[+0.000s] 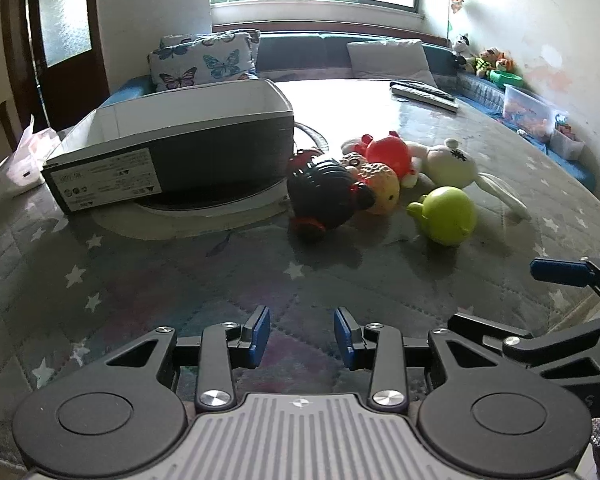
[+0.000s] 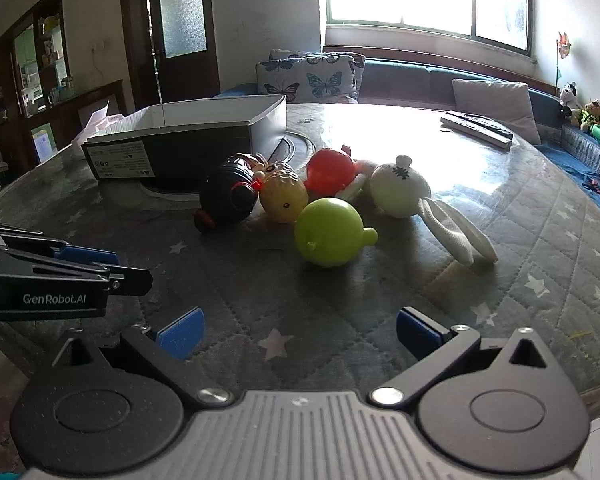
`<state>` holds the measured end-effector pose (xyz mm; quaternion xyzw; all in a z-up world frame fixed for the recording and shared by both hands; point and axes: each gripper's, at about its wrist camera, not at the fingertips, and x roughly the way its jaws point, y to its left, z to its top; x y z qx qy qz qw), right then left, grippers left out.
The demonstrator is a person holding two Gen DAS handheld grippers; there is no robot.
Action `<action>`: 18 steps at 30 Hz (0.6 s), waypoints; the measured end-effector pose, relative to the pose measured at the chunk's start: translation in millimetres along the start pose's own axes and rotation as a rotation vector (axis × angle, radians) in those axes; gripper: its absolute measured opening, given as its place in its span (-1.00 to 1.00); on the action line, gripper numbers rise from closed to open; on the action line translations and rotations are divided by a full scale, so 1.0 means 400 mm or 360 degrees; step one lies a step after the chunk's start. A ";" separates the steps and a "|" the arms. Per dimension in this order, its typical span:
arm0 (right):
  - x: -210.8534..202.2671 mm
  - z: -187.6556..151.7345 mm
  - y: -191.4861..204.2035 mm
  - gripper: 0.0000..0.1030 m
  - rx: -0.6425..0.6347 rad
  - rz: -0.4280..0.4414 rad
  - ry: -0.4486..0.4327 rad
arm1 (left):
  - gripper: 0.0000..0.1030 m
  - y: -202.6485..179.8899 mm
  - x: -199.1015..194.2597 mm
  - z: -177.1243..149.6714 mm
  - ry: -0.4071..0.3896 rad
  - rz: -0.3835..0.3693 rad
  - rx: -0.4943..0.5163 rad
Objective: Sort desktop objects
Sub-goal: 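Move the right tool toward the white plush bunny on the table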
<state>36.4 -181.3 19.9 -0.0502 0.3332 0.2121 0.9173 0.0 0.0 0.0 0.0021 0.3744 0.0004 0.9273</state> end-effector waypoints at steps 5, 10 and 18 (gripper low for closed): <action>-0.002 0.006 -0.001 1.00 0.0000 0.0012 0.0006 | -0.24 -0.004 0.006 0.003 0.0017 -0.0001 0.0004; 0.005 -0.004 0.010 1.00 -0.0017 0.0004 0.0007 | -0.24 -0.008 0.012 0.006 0.0034 -0.0003 0.0007; 0.015 0.003 0.009 1.00 -0.0022 0.0014 0.0041 | -0.24 -0.014 0.022 0.011 0.0061 -0.0005 0.0013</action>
